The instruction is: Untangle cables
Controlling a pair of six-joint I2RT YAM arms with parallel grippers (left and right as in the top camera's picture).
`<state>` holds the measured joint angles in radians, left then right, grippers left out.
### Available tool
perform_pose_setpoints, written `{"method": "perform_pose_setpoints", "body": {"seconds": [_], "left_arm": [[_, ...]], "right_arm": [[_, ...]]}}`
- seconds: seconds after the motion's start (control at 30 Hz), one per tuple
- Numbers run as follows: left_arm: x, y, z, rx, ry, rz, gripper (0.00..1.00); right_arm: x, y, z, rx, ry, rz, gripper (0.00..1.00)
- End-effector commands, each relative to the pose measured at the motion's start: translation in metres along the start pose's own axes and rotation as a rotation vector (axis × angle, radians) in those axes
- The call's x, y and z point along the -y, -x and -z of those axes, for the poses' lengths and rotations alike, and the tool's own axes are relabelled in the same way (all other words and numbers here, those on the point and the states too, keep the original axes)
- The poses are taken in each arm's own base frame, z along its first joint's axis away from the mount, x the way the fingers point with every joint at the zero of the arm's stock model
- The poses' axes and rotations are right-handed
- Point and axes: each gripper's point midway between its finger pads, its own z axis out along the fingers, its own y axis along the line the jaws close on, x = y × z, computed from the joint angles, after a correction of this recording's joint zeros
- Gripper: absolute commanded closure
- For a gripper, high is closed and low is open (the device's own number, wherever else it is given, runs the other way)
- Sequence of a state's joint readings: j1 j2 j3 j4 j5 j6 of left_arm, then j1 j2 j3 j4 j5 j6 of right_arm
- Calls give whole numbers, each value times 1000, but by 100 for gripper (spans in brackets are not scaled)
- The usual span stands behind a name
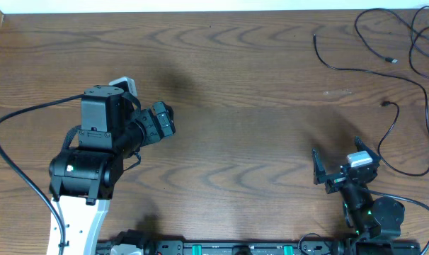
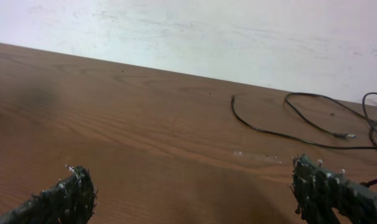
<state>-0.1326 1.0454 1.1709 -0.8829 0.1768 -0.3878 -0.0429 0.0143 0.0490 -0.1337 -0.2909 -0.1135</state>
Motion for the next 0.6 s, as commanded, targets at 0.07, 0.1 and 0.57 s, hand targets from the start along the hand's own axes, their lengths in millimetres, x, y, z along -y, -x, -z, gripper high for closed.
{"method": "perform_pose_setpoints", "body": {"seconds": [0.07,0.1,0.57], "left_arm": [[-1,3,1,9,5,-11,2],[-1,3,1,9,5,-11,2],[6,16,2,65,-22,-33,2]], "right_arm": [[3,-2,0,-1,-18,7,1],[3,-2,0,-1,-18,7,1],[3,-2,0,-1,-18,7,1]]}}
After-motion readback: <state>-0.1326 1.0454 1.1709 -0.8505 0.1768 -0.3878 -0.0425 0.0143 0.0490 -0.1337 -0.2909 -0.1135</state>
